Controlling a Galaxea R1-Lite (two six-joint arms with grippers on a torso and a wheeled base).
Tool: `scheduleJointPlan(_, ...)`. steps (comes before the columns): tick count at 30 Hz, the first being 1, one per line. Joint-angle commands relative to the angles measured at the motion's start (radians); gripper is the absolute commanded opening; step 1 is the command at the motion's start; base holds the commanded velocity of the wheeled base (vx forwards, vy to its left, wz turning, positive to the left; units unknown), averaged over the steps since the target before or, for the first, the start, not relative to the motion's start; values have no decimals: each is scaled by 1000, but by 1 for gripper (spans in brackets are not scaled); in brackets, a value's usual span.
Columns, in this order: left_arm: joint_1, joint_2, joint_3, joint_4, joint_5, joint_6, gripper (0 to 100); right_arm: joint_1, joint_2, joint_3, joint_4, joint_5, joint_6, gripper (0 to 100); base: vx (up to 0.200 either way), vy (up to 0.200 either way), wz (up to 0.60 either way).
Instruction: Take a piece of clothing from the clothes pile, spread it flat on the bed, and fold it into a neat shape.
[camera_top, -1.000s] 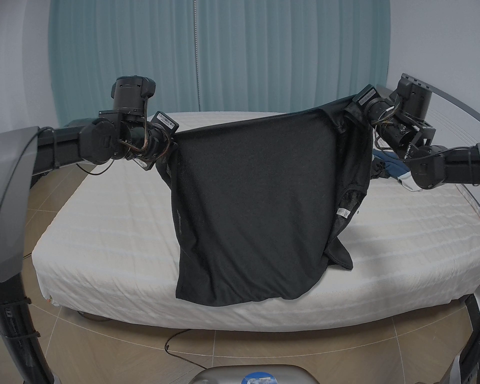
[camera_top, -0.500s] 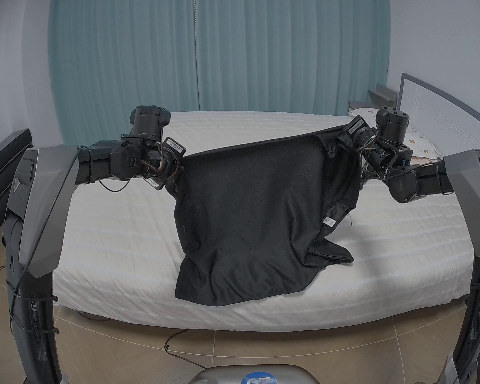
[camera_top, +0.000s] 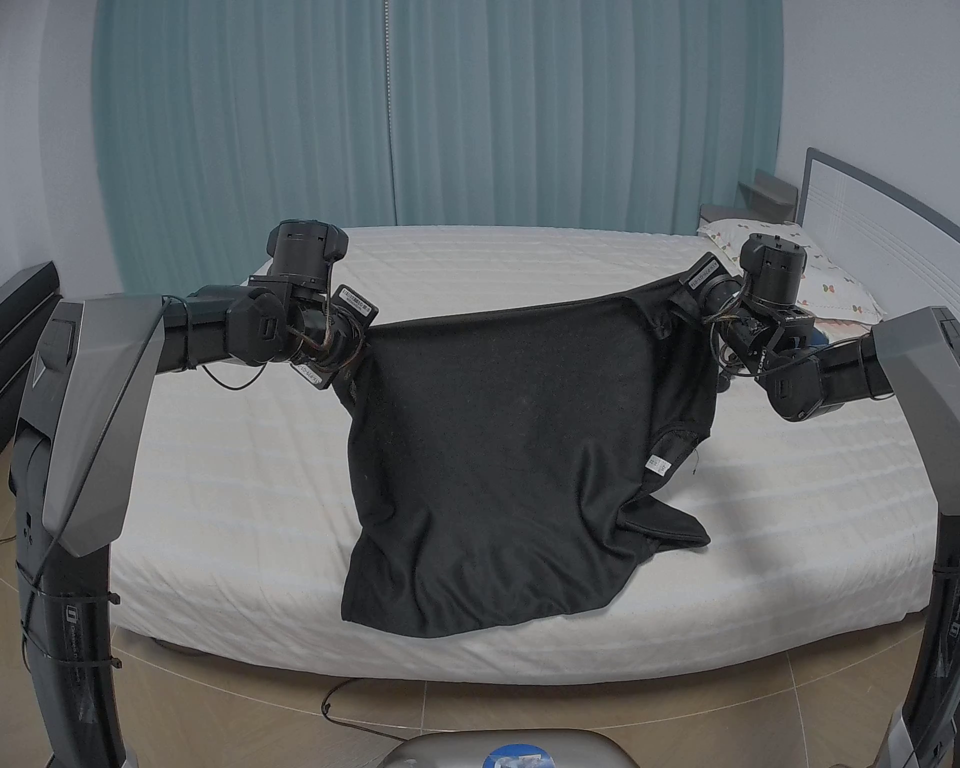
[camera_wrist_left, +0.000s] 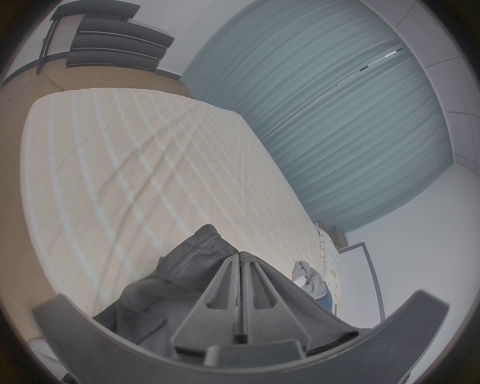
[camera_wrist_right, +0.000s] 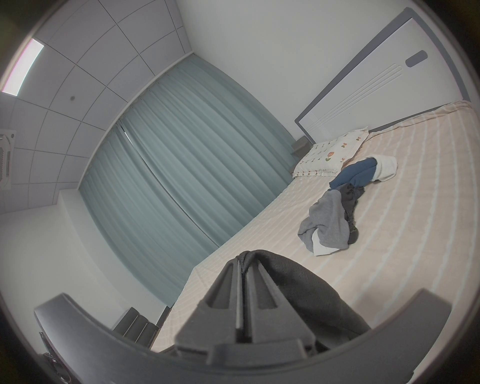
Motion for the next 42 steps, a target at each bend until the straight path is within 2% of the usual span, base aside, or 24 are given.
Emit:
scheduleJointPlan(1,0,4,-12,-3,-6,-2,0,0,15,3,-11,-2,0,0,200,0,0)
scheduleJointPlan(8,-1,16,-26,-8,-8,-2,0,0,26,19,-13,-2,2,0,200,0,0)
scheduleJointPlan(13,-1,50,-26,-66,-6,-3,0,2,51,25,-20,-6,0,0,200,0,0)
scheduleJointPlan(21,-28,145,-26,-123,1,-3,0,0,135,36,-40,-23,0,0,0,0,0)
scheduleJointPlan(31,-49,237,-26,-131,4,-2,0,-3,270,36,-65,-37,-3,0,0,0,0)
scheduleJointPlan(32,-49,245,-26,-131,6,-2,100,-4,285,36,-68,-37,-5,0,0,0,0)
scheduleJointPlan(33,-49,249,-26,-131,6,-2,100,-4,293,36,-69,-37,-5,0,0,0,0)
scheduleJointPlan(34,-47,258,-26,-131,6,-2,100,-7,307,37,-71,-35,-5,100,0,0,0)
scheduleJointPlan(42,-44,294,-26,-115,7,-5,100,-21,339,89,-68,-25,-14,100,0,0,0)
